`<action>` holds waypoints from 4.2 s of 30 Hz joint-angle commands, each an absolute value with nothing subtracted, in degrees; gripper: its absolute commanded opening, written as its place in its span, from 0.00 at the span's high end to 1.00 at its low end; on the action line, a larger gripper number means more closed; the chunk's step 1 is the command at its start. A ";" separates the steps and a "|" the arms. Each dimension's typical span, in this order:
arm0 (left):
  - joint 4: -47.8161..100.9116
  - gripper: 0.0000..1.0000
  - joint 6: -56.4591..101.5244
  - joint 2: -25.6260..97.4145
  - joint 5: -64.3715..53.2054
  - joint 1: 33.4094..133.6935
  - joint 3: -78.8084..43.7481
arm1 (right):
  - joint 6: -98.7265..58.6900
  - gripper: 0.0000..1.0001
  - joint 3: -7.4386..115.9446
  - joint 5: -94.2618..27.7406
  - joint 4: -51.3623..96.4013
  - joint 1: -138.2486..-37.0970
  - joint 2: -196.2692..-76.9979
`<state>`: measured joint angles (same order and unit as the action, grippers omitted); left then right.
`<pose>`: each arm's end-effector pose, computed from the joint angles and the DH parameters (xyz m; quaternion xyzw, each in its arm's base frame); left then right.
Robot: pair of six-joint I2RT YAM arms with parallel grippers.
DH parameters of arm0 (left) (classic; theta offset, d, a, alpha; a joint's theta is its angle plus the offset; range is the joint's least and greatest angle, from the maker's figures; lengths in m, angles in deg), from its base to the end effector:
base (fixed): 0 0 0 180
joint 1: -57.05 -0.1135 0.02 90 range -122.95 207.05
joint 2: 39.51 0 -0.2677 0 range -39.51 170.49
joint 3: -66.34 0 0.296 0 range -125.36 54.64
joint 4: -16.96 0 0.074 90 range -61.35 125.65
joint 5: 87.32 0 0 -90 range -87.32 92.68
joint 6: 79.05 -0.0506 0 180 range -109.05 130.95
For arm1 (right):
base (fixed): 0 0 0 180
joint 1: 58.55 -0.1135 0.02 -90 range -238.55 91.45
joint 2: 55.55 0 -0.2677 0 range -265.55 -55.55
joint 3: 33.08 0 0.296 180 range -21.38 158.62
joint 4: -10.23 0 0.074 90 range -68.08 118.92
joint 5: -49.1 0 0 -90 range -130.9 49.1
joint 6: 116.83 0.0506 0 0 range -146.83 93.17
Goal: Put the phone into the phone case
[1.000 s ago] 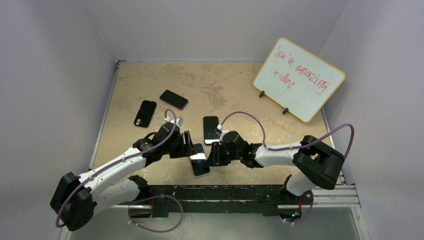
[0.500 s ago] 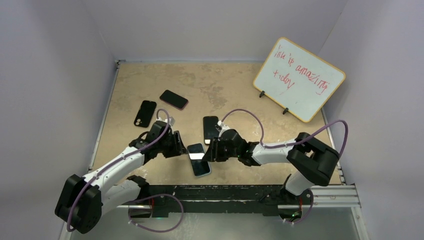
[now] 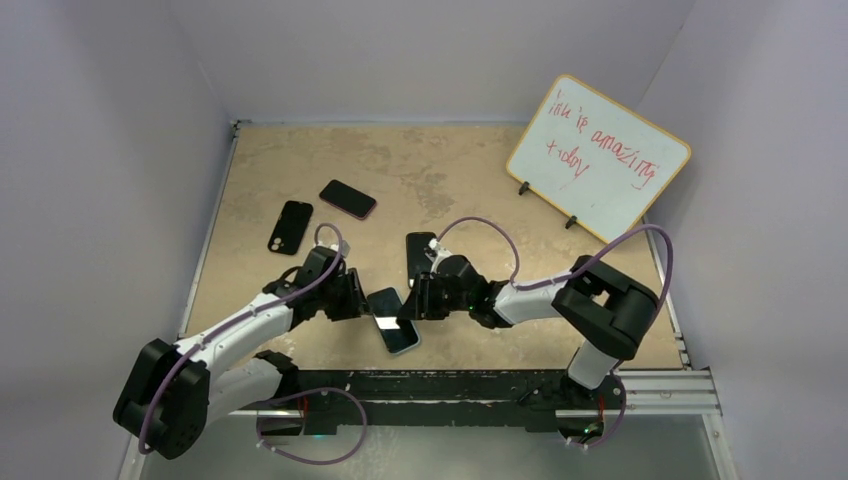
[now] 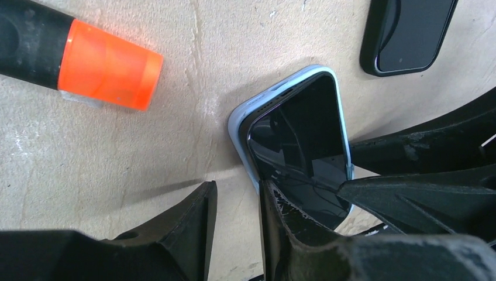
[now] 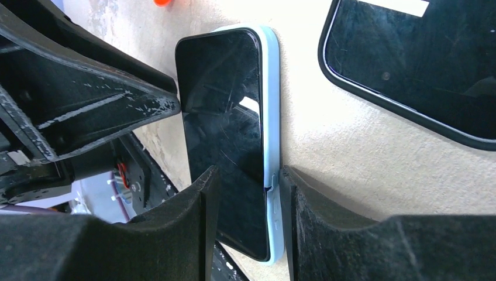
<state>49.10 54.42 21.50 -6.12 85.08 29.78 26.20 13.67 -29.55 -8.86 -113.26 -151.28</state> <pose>0.1976 -0.1140 0.1216 -0.1064 0.9493 -0.2271 0.1897 0.1930 0.2899 0.0949 -0.0621 0.8605 0.4530 0.2247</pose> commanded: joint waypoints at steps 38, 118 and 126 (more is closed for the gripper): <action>33.52 0.85 64.18 16.72 -26.88 84.56 37.82 | 38.07 0.68 10.48 -15.35 -40.53 -113.04 -158.19; 13.81 0.66 73.36 -9.35 -34.13 84.56 20.28 | 44.61 1.00 12.62 -0.56 -45.77 -104.34 -120.77; 22.58 1.00 68.91 -6.32 -31.78 84.56 17.94 | 45.11 0.69 13.18 -0.67 -44.85 -104.34 -122.73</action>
<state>18.11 72.84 -7.90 -33.48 84.45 21.17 43.69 11.85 -0.85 -40.88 -103.54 -122.82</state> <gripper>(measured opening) 0.060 0.240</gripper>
